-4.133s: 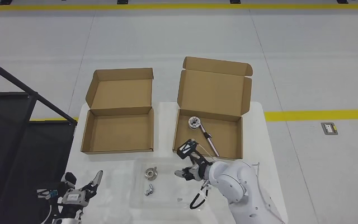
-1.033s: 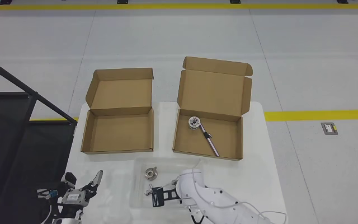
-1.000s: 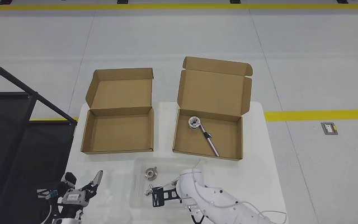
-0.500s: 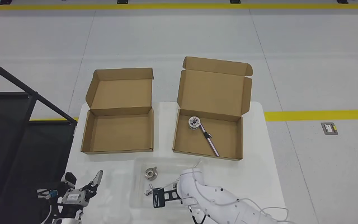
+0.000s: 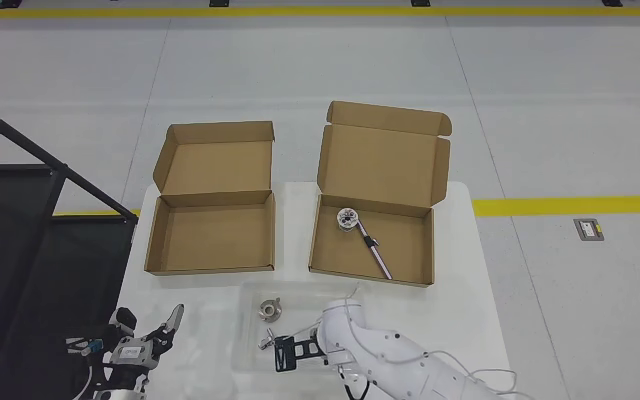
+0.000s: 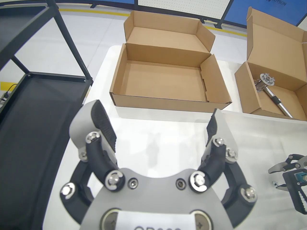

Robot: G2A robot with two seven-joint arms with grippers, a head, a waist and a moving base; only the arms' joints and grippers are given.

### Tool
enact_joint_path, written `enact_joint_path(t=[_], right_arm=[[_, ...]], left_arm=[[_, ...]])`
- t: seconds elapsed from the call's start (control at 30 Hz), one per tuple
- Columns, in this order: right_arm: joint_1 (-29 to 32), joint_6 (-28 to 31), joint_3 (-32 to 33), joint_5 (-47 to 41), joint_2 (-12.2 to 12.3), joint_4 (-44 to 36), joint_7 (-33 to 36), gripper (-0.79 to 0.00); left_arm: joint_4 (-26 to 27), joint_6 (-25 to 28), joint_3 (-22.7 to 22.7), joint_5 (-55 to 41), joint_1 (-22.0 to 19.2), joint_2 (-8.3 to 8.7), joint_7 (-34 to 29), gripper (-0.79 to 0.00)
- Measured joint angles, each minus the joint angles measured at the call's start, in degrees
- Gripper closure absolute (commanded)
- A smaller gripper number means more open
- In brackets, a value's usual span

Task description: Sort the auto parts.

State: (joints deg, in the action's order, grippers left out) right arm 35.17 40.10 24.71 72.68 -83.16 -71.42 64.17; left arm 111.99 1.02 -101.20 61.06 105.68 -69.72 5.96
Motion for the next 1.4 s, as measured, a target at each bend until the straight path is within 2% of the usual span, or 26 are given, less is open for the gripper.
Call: enact_joint_path(t=[0.17, 0.93, 1.1, 1.13, 1.17, 1.27, 1.4], right_arm=[[0.2, -0.2, 0.2, 0.3, -0.3, 0.5, -0.9, -0.225], [-0.1, -0.9, 0.9, 0.7, -1.8, 3.5, -1.2, -0.154], [-0.4, -1.3, 1.2, 0.6, -2.2, 4.1, -1.1, -0.058], [-0.3, -1.4, 1.3, 0.8, -2.2, 3.9, -1.1, -0.012], [-0.3, -1.5, 1.5, 0.9, -2.2, 3.5, -1.2, 0.0], [0.3, -2.0, 2.5, 2.1, -1.6, 1.2, -2.1, 0.0], [2.8, -2.2, 6.3, 5.1, 0.5, -6.1, -5.1, 0.0]], left_arm=[[0.0, 0.0, 0.0, 0.0, 0.0, 0.0, 0.0, -0.785], [0.0, 0.0, 0.0, 0.0, 0.0, 0.0, 0.0, -0.785], [0.0, 0.0, 0.0, 0.0, 0.0, 0.0, 0.0, -0.785], [0.0, 0.0, 0.0, 0.0, 0.0, 0.0, 0.0, -0.785], [0.0, 0.0, 0.0, 0.0, 0.0, 0.0, 0.0, -0.785], [0.0, 0.0, 0.0, 0.0, 0.0, 0.0, 0.0, -0.785], [0.0, 0.0, 0.0, 0.0, 0.0, 0.0, 0.0, -0.785]])
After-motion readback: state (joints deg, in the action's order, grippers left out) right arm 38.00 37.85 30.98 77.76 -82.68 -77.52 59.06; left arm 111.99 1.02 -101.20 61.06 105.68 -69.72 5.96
